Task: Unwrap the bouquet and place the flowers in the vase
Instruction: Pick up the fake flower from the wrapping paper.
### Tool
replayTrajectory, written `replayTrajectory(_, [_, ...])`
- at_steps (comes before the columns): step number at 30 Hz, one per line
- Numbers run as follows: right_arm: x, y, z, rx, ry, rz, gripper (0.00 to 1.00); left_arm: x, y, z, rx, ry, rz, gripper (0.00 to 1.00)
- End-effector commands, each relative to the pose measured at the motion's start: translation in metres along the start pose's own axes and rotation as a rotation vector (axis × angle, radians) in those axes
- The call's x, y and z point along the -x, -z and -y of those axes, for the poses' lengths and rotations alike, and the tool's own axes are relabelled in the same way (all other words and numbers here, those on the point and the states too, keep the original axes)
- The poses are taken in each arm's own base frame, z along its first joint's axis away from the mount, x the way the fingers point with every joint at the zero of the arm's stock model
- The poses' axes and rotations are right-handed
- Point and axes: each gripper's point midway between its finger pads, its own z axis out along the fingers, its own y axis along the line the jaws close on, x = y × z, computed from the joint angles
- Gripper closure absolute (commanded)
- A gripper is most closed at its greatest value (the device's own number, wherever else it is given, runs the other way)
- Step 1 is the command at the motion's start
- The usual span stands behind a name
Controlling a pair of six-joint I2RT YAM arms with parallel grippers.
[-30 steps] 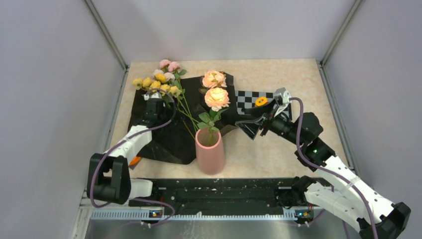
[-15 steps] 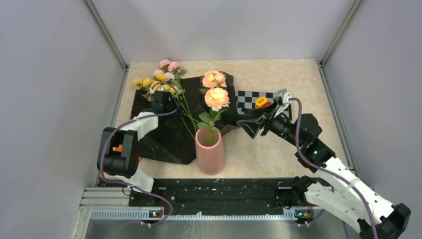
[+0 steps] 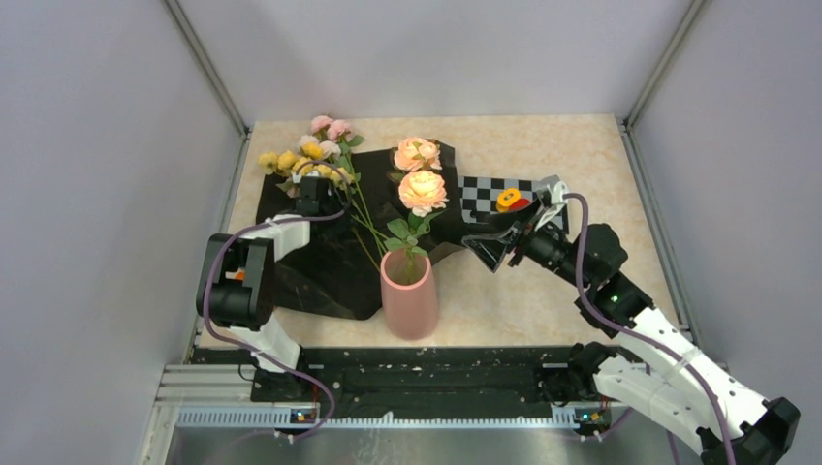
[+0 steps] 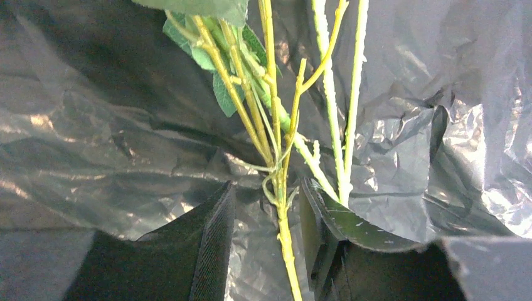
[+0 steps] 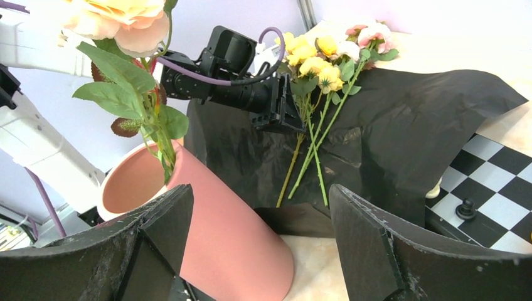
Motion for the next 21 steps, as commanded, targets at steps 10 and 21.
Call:
replayTrajectory(10, [0.01, -0.001, -0.006, 0.039, -0.012, 0.05, 0.2, 0.018, -0.017, 0.016, -0.091, -0.026, 0.04, 0.6])
replayTrajectory(21, [0.008, -0.005, -0.009, 0.066, -0.023, 0.049, 0.2, 0.018, -0.021, 0.011, -0.078, -0.027, 0.041, 0.67])
